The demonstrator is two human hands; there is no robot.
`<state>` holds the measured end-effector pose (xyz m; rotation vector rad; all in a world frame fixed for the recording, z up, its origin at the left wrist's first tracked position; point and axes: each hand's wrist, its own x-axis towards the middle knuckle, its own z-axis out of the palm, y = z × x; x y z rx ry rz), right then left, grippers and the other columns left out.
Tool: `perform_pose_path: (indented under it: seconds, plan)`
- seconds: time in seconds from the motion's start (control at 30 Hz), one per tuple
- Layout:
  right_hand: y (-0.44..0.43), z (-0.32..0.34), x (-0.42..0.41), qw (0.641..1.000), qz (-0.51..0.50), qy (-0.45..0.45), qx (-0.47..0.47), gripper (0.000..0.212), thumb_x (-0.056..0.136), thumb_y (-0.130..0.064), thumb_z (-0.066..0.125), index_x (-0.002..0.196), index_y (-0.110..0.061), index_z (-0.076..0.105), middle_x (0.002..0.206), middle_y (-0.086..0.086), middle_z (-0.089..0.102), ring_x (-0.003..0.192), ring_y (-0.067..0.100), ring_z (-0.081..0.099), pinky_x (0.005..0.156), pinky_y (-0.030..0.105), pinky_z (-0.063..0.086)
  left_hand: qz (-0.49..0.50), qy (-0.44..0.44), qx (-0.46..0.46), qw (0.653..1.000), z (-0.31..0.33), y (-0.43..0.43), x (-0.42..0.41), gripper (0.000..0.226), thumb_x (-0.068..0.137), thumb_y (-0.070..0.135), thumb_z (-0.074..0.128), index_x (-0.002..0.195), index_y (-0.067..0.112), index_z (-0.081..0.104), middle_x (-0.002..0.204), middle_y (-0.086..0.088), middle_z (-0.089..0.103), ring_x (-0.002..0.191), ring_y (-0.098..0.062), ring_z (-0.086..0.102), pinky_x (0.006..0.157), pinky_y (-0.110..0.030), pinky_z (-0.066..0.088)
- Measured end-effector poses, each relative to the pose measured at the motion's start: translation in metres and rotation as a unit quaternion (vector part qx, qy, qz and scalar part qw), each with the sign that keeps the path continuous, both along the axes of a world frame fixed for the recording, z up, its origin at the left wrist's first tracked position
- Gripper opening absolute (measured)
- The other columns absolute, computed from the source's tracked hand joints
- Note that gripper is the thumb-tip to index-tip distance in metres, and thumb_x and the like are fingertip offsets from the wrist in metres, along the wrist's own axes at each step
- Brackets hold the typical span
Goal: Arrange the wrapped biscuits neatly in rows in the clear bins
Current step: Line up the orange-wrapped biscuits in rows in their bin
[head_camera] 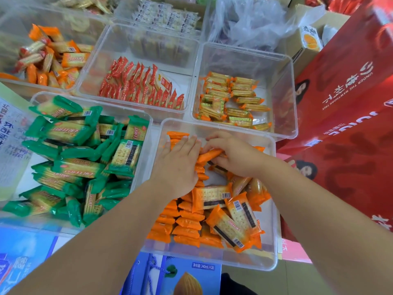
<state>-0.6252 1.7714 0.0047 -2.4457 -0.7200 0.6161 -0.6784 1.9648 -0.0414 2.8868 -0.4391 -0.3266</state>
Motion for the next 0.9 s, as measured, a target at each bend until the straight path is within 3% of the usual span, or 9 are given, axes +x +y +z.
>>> perform_pose_path:
  seconds: [0.1,0.27,0.4,0.5,0.6,0.7,0.8,0.9]
  plan:
    - [-0.008,0.009,-0.003,0.998,-0.046,-0.016,0.031,0.033,0.085,-0.003,0.065,0.108,-0.027,0.069,0.104,-0.008,0.066,0.098,0.011,0.059,0.088,0.034,0.049,0.002,0.023,0.023,0.999,-0.007,0.000,0.004,0.079,0.098,0.051,0.048,0.161,0.021,0.012,0.169,0.000,0.016,0.156,-0.024,0.006,0.122,-0.058,0.002]
    - [-0.013,0.013,-0.006,0.973,-0.182,-0.112,0.084,0.032,0.090,-0.017,0.069,0.118,-0.032,0.067,0.103,-0.017,0.068,0.084,0.000,0.057,0.073,0.015,0.041,0.006,-0.013,0.047,0.999,-0.013,-0.002,-0.003,0.078,0.095,0.061,0.044,0.159,0.022,0.021,0.166,0.001,0.026,0.155,-0.026,0.013,0.122,-0.060,0.005]
    - [0.006,0.015,-0.010,0.959,-0.182,-0.176,0.127,0.031,0.089,-0.011,0.066,0.118,-0.023,0.069,0.107,-0.011,0.070,0.094,0.009,0.063,0.081,0.024,0.051,0.005,-0.003,0.060,0.998,-0.015,-0.001,-0.006,0.082,0.096,0.063,0.040,0.161,0.020,0.013,0.169,0.000,0.015,0.156,-0.026,0.007,0.122,-0.059,0.002]
    - [0.016,0.012,-0.009,0.948,-0.177,-0.230,0.133,0.032,0.085,-0.008,0.067,0.114,-0.022,0.068,0.104,-0.016,0.067,0.096,0.008,0.062,0.079,0.016,0.048,0.003,0.006,0.066,0.998,-0.016,0.000,-0.010,0.083,0.098,0.062,0.037,0.162,0.021,0.005,0.171,0.001,0.002,0.157,-0.026,-0.001,0.123,-0.058,-0.001]
    - [0.028,-0.003,-0.007,0.961,-0.182,-0.201,0.053,0.030,0.088,-0.010,0.065,0.116,-0.021,0.067,0.106,-0.001,0.072,0.099,0.021,0.065,0.080,0.037,0.054,-0.004,0.022,0.065,0.998,-0.011,0.002,-0.015,0.081,0.101,0.061,0.034,0.162,0.022,0.000,0.171,0.000,-0.007,0.157,-0.025,-0.008,0.123,-0.056,-0.005]
    - [0.038,-0.024,-0.004,0.976,-0.158,-0.146,-0.020,0.029,0.090,-0.010,0.062,0.117,-0.017,0.067,0.109,0.005,0.072,0.104,0.028,0.064,0.083,0.044,0.053,-0.006,0.012,0.055,0.998,0.000,0.010,-0.030,0.072,0.102,0.058,0.033,0.162,0.022,0.015,0.171,-0.002,-0.001,0.157,-0.026,-0.006,0.124,-0.055,-0.007]
    - [0.045,-0.035,-0.005,0.976,-0.181,-0.122,0.022,0.031,0.091,-0.021,0.066,0.122,-0.019,0.069,0.114,0.004,0.072,0.107,0.024,0.065,0.089,0.042,0.053,0.038,-0.046,0.016,0.998,0.011,0.023,-0.056,0.064,0.098,0.055,0.039,0.153,0.021,0.041,0.167,-0.008,0.024,0.155,-0.033,0.010,0.124,-0.059,0.003]
    - [0.045,-0.042,-0.009,0.964,-0.234,-0.072,0.101,0.032,0.096,-0.032,0.062,0.124,-0.019,0.071,0.120,0.000,0.072,0.112,0.016,0.064,0.096,0.036,0.051,0.124,-0.091,-0.014,0.988,0.012,0.039,-0.084,0.067,0.093,0.057,0.044,0.148,0.020,0.045,0.161,-0.015,0.032,0.150,-0.039,0.025,0.120,-0.060,0.020]
